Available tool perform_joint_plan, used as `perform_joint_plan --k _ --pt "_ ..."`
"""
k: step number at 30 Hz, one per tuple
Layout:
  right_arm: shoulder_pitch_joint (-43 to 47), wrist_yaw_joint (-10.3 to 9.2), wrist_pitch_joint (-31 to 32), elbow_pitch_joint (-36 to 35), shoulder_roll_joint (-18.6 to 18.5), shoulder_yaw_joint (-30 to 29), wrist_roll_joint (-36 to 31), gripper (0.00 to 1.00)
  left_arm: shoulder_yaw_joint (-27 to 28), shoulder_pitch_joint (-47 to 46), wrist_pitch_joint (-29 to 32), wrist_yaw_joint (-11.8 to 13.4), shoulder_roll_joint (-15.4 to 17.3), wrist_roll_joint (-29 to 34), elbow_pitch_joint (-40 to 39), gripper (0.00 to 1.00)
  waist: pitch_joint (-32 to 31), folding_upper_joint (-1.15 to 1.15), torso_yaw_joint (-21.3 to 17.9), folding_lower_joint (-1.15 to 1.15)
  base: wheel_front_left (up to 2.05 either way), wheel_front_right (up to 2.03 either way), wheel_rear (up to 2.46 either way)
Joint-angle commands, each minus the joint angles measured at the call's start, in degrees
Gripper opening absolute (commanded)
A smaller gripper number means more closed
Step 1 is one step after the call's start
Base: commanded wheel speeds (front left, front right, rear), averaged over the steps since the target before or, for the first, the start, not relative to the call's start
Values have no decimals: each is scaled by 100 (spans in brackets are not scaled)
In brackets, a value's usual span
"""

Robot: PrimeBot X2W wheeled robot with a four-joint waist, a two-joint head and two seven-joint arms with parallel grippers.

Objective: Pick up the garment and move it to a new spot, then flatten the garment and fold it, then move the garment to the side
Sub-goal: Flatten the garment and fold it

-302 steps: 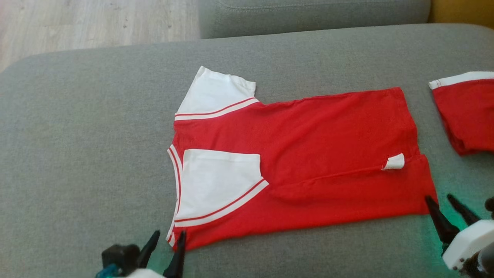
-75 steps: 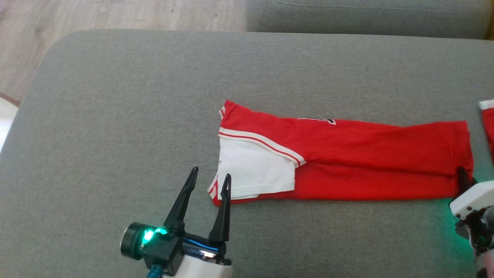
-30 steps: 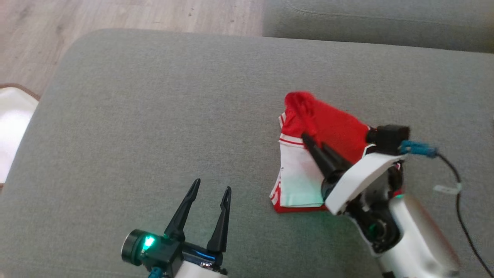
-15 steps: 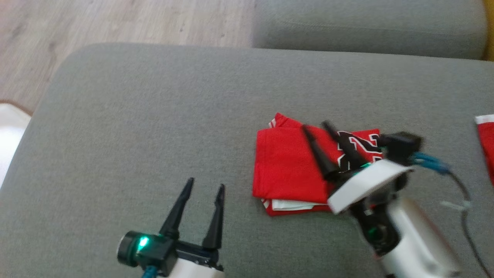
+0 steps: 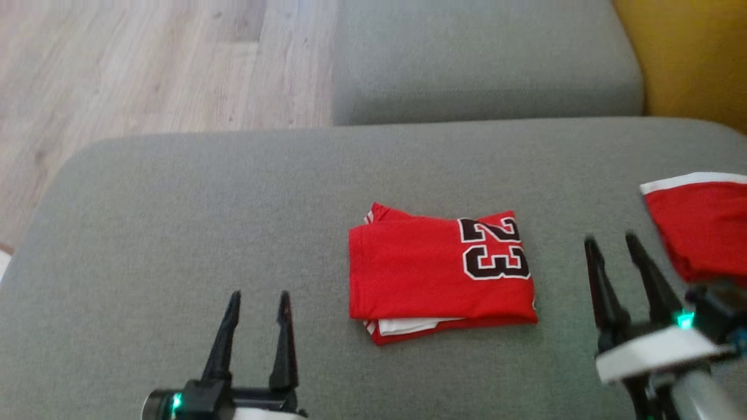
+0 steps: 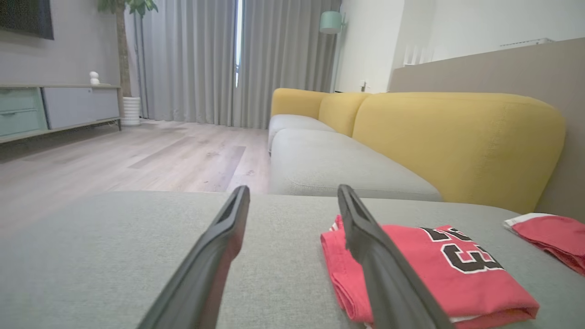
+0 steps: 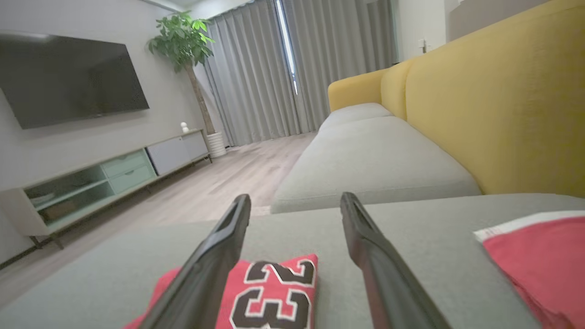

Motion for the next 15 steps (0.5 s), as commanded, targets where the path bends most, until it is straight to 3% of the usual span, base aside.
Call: perform_joint_plan --k 1,7,15 --pt "144 39 -91 -90 -117 -15 -244 100 318 -28 -46 89 -61 82 -213 100 -199 0 -111 1 0 0 0" --pt "910 39 -102 -277 198 -395 -946 100 523 254 -46 107 -76 213 -161 100 -380 0 -160 1 0 0 0" --pt "1342 39 -103 -408 528 -486 -1314 100 761 513 -46 67 -98 300 79 100 -419 0 -174 1 0 0 0"
